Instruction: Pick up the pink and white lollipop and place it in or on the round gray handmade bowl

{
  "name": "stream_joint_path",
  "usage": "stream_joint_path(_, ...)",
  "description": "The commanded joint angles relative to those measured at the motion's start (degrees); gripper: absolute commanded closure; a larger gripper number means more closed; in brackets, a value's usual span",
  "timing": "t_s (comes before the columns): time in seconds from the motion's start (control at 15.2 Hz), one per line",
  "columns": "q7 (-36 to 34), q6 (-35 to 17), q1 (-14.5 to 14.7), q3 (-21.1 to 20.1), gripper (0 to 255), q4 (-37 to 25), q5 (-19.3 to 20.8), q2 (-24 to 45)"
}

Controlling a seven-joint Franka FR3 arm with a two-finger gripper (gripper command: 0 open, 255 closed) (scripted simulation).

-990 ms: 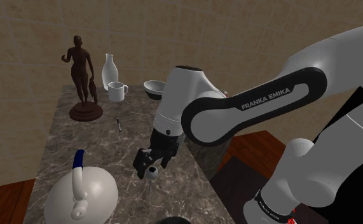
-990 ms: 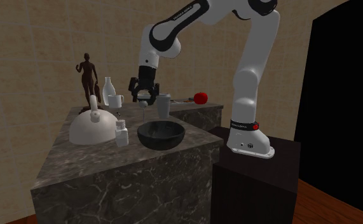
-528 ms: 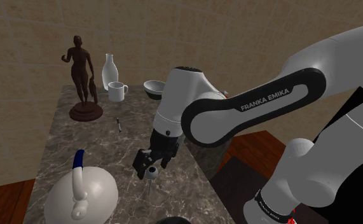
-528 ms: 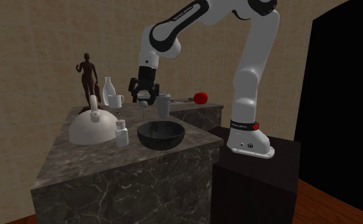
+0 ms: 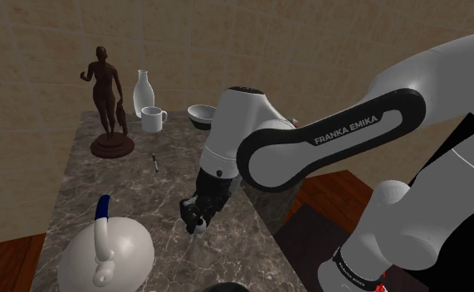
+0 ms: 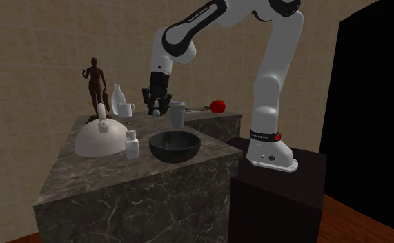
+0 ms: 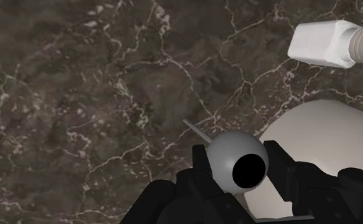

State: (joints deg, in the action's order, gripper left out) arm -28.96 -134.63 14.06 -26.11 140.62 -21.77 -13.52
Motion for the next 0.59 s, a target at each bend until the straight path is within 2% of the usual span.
stream_joint_path(0.0,0.0,0.0,0.0,0.0,255,0.0,0.0,0.0)
stream_joint_path(0.53,-0.7,6.0,-0.1,0.9,255,-3.0,0.3,-3.1)
